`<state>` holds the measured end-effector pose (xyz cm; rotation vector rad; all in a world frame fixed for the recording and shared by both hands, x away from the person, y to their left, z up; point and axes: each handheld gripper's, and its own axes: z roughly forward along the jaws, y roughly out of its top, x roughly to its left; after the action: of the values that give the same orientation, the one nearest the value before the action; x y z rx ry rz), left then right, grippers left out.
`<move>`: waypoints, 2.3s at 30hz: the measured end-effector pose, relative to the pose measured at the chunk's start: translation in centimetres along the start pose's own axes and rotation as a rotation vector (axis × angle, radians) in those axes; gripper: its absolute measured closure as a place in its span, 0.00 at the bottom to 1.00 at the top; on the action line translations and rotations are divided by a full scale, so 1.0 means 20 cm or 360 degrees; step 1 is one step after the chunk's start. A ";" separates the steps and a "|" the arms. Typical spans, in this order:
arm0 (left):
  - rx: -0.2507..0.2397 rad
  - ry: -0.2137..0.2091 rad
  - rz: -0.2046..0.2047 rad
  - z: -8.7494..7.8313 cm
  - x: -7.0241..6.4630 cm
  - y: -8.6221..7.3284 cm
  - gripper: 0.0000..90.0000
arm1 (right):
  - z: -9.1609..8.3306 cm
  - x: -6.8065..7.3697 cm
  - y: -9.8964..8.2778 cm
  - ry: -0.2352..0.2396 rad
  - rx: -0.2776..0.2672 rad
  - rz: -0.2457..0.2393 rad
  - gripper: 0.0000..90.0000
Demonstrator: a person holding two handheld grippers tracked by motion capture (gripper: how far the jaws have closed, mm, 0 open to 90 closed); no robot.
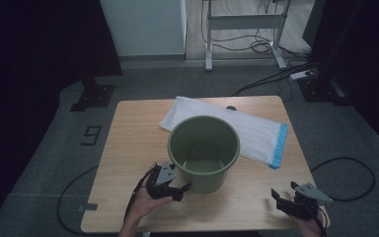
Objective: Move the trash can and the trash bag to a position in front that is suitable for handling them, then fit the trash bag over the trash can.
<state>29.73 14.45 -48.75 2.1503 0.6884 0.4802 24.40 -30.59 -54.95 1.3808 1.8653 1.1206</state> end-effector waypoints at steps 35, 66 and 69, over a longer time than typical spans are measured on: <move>0.0070 0.0338 -0.0528 -0.28 0.19 -0.46 0.18 | 0.35 0.05 0.29 0.0097 0.0036 -0.0136 0.20; 0.0169 0.0329 -0.0457 -0.21 0.17 -0.49 0.20 | 0.70 0.02 0.41 0.0171 0.0351 -0.0052 0.99; 0.0173 0.0320 -0.0458 -0.20 0.18 -0.49 0.20 | 0.59 0.01 0.39 0.0181 0.0260 -0.0084 0.99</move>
<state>27.19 24.19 -53.78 2.0742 1.1404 0.5165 37.77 -25.90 -54.07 1.3719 2.1024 1.0602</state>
